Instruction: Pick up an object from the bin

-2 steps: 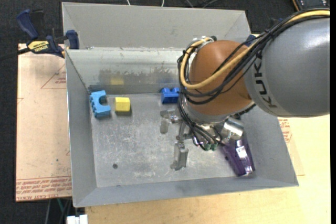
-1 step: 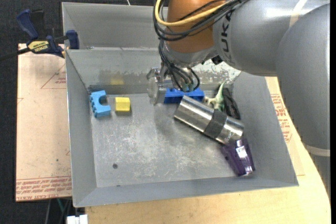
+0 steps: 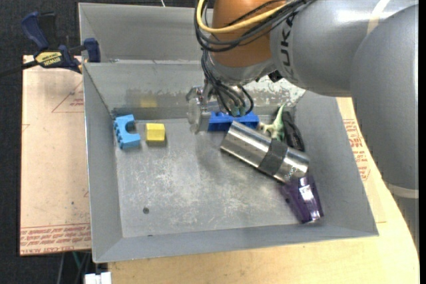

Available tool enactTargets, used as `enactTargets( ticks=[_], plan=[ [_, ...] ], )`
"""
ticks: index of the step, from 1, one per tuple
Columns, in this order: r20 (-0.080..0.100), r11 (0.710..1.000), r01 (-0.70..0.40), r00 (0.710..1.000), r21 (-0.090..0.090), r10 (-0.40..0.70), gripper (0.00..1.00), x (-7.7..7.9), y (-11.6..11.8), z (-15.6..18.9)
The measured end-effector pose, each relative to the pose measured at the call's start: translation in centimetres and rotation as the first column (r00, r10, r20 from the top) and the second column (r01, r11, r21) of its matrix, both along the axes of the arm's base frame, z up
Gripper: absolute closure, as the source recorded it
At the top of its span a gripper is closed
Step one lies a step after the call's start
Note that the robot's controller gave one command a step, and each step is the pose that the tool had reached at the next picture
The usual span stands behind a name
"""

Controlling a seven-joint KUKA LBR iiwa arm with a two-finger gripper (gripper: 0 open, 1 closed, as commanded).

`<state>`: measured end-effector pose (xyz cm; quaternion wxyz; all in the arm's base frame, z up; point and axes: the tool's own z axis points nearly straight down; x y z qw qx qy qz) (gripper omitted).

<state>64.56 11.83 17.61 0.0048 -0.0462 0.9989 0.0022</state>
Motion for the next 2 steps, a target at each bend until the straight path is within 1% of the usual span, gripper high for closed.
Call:
enactTargets(
  ticks=[1, 2],
  plan=[
    [0.003, 0.993, -0.118, 0.993, -0.001, 0.118, 1.0, 0.0, -9.1, -2.5],
    [0.002, 0.994, -0.113, 0.994, 0.004, 0.113, 1.0, -7.5, -0.5, -4.9]
  ],
)
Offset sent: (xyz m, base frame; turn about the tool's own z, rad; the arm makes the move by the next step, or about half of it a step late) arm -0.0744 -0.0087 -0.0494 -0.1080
